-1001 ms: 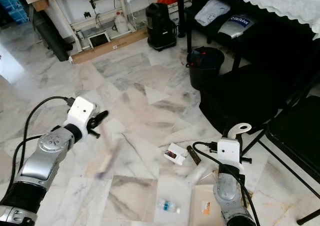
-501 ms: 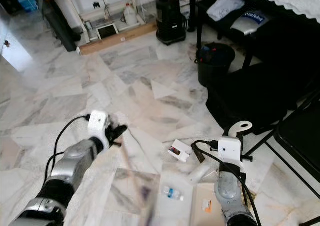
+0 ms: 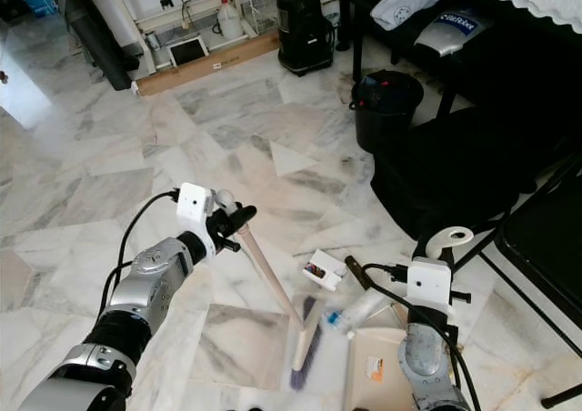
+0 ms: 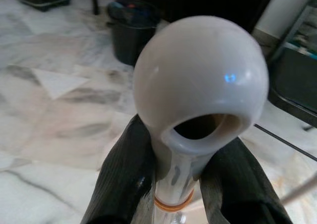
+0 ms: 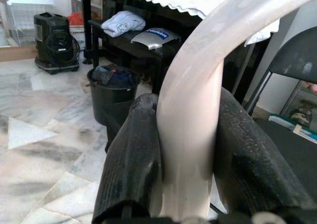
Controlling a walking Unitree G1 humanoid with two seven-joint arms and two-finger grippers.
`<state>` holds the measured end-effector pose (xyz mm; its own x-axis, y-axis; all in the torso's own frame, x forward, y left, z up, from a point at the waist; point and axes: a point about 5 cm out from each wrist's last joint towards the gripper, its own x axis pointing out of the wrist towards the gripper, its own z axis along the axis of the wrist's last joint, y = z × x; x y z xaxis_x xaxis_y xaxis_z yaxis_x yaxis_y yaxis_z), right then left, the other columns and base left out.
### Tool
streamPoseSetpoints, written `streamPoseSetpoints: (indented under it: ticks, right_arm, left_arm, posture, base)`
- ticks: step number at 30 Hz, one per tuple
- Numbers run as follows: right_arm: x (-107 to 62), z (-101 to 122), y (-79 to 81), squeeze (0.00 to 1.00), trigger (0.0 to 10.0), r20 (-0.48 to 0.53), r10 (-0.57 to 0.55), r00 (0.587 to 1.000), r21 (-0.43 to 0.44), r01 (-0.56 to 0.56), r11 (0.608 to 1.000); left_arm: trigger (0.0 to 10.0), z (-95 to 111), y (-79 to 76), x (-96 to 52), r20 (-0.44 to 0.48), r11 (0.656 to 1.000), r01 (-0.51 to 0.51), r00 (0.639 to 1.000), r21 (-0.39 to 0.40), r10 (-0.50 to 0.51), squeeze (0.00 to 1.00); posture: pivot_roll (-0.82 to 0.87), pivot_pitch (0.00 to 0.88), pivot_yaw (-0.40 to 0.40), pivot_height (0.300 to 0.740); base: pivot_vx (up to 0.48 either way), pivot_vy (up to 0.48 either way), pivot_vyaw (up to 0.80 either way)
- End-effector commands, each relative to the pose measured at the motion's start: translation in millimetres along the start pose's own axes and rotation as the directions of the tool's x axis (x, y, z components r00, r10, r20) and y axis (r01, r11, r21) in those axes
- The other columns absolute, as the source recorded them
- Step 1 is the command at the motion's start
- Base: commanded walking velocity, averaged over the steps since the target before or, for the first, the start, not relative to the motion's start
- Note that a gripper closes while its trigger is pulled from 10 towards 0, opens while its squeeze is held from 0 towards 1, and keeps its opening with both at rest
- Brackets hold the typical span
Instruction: Sweep floor
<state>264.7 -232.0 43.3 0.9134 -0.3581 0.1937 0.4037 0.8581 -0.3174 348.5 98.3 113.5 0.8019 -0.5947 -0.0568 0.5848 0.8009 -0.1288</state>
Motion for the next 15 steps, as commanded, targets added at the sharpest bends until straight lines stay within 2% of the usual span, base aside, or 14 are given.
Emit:
streamPoseSetpoints:
  ticks: [1,8,15]
  right_arm:
    - [-30.9,-34,-0.1,0.0,10.0,-0.199,0.04,0.979,-0.063,-0.054,0.997]
    - [-27.5,-32,3.1,0.0,10.0,-0.197,0.048,0.979,-0.058,-0.061,0.996]
    - [-27.6,-33,3.9,0.0,10.0,-0.205,0.05,0.977,-0.06,-0.063,0.996]
  left_arm:
    - [10.0,-6,-3.0,-1.6,-0.022,0.998,0.048,0.999,-0.046,-0.049,0.0]
    - [10.0,-6,-16.7,-0.6,0.006,0.984,0.164,0.986,-0.064,-0.164,0.0]
    - [10.0,-1,-19.9,-3.0,0.007,0.975,0.21,0.978,-0.069,-0.211,0.0]
  posture:
    - [0.0,0.206,0.179,0.74]
    - [0.01,0.183,0.176,0.74]
    - [0.01,0.159,0.177,0.74]
  base:
    - [0.0,0.0,0.0]
    - [0.0,0.0,0.0]
    - [0.0,0.0,0.0]
